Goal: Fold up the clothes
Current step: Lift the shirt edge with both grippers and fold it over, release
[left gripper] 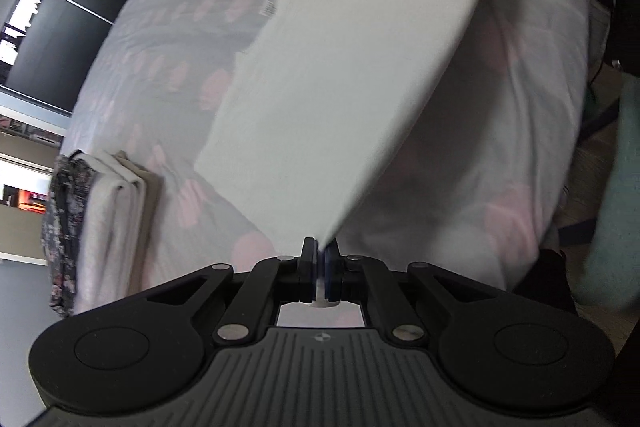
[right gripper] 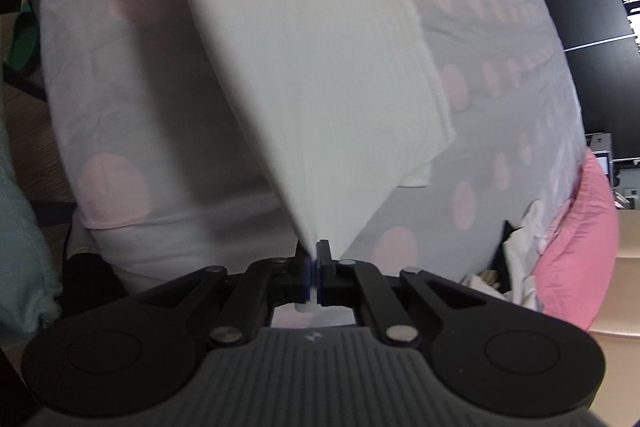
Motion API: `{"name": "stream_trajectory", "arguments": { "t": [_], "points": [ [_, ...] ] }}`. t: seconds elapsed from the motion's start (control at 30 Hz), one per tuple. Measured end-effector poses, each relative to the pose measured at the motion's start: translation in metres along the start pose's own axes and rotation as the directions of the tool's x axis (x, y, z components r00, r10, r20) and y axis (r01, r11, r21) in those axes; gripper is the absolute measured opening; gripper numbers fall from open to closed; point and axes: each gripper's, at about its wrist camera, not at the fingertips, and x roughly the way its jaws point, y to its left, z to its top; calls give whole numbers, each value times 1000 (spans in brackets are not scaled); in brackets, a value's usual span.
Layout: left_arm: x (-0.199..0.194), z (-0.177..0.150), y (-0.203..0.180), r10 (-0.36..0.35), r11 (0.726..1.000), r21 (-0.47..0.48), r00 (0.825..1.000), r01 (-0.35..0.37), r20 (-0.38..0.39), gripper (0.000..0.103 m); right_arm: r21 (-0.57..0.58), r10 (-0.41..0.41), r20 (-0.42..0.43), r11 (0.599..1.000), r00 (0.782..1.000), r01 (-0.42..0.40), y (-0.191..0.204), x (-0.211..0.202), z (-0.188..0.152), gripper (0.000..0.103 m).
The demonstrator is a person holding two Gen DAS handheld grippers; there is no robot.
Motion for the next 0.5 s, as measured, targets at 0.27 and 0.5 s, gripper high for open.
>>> {"name": "stream_trajectory", "arguments": {
  "t": [0.27,0.5],
  "points": [
    [44,-11,-27,-111,994,6,991,111,-79,1,-64,57,-43,996,997,-60,36,37,0,3],
    [74,-14,-35,-159,987,13,977,162,-139,2,-130,50,-63,990,997,-58,54,51,2,3]
  ]
}}
